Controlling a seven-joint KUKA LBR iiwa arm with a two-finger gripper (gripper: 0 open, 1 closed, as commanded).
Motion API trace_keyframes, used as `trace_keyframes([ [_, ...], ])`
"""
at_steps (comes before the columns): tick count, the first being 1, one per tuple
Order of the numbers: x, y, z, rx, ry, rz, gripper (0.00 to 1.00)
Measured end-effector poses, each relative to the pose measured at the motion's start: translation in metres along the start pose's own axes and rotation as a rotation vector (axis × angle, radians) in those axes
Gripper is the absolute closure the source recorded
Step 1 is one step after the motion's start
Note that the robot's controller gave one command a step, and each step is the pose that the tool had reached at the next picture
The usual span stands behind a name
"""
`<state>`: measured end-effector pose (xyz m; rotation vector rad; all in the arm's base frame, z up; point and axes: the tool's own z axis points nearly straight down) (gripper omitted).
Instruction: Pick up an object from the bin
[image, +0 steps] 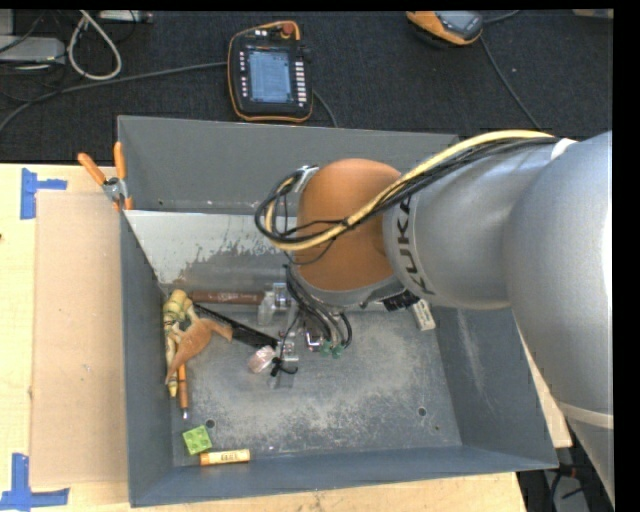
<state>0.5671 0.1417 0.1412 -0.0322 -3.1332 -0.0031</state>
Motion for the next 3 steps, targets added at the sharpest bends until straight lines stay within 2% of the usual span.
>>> trace_keyframes([
  [1,0.000,-0.002,0.001,0.000,-0.007,0.030,0.00],
  [2,-0.004,0.000,0.031,0.001,-0.003,-0.173,0.00],
  [3,0.002,-0.009,0.031,0.001,-0.002,0.128,0.00],
])
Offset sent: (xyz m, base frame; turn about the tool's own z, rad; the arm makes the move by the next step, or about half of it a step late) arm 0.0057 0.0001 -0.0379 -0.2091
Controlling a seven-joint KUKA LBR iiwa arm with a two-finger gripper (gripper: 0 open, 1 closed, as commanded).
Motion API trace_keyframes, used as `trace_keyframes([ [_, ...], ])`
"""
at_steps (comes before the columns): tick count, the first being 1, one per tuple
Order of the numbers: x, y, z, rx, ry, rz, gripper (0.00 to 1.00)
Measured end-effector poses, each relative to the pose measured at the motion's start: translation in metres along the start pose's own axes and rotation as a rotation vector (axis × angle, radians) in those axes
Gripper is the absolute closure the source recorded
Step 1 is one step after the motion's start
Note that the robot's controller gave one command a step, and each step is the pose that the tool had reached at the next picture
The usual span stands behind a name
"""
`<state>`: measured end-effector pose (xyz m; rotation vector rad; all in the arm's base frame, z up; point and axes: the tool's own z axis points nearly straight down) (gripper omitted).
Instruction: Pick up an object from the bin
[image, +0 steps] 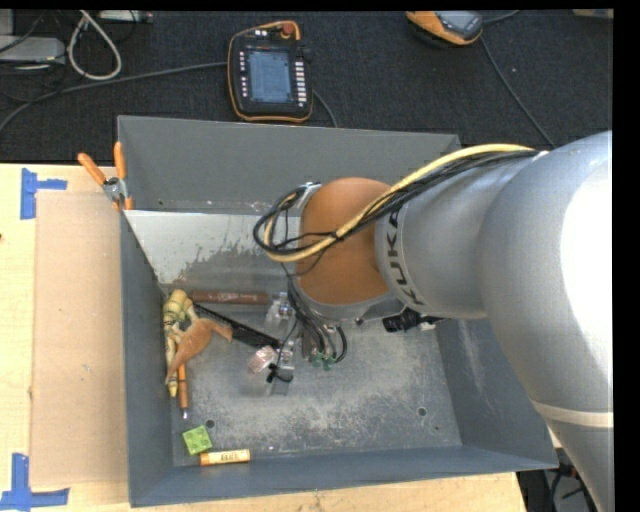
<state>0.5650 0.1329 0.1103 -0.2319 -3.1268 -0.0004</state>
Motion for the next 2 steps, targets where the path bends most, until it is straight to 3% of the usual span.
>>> trace_keyframes([
  [1,-0.0304,0.0083,0.0215,-0.001,-0.001,-0.228,1.00],
  [2,-0.0304,0.0083,0.0214,-0.001,0.000,-0.227,1.00],
])
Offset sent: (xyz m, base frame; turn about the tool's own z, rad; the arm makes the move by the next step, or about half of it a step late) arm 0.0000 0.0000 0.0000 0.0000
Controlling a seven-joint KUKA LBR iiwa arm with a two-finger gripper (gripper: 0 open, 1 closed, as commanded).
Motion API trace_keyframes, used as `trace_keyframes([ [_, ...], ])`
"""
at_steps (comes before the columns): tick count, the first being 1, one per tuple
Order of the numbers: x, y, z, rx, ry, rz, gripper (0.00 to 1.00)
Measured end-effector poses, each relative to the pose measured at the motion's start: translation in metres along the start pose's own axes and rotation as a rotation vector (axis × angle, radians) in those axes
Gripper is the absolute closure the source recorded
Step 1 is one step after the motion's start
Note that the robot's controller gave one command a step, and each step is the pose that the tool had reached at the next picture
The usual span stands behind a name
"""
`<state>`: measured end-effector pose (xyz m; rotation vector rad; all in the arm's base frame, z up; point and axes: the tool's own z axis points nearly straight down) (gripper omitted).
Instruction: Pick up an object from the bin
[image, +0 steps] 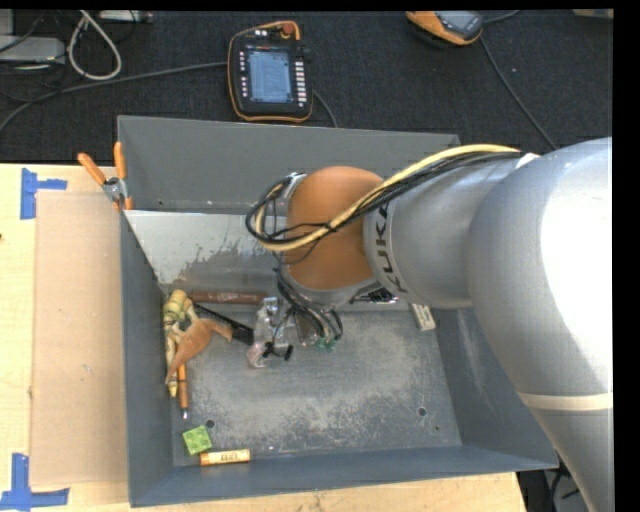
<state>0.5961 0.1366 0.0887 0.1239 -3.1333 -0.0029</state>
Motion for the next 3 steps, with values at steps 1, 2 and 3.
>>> trace_keyframes([
  [1,-0.008,0.010,-0.040,-0.001,-0.003,-0.021,1.00],
  [2,-0.001,0.013,-0.055,0.000,0.005,0.010,1.00],
  [3,-0.004,0.009,-0.046,0.000,0.005,0.063,1.00],
])
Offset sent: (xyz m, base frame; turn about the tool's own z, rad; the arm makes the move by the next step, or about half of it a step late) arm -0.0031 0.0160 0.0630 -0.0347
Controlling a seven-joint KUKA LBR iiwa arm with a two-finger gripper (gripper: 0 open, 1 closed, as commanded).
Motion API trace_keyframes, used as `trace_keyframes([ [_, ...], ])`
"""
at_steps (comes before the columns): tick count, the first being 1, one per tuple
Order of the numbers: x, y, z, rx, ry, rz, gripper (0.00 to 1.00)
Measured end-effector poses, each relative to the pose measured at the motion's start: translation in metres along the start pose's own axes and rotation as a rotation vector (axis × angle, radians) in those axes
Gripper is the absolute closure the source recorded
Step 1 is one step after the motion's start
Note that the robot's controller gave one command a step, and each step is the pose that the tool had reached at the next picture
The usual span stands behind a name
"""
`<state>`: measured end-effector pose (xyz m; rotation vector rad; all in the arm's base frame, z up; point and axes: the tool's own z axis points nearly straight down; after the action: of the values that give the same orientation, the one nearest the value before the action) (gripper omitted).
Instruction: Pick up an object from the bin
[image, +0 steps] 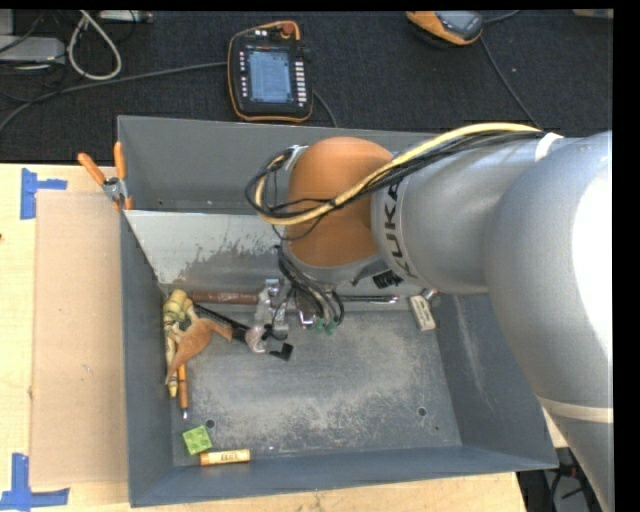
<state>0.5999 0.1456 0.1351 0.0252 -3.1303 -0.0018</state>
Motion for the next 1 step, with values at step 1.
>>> trace_keyframes([
  [1,0.0013,-0.0004,-0.0008,-0.001,0.000,0.014,1.00],
])
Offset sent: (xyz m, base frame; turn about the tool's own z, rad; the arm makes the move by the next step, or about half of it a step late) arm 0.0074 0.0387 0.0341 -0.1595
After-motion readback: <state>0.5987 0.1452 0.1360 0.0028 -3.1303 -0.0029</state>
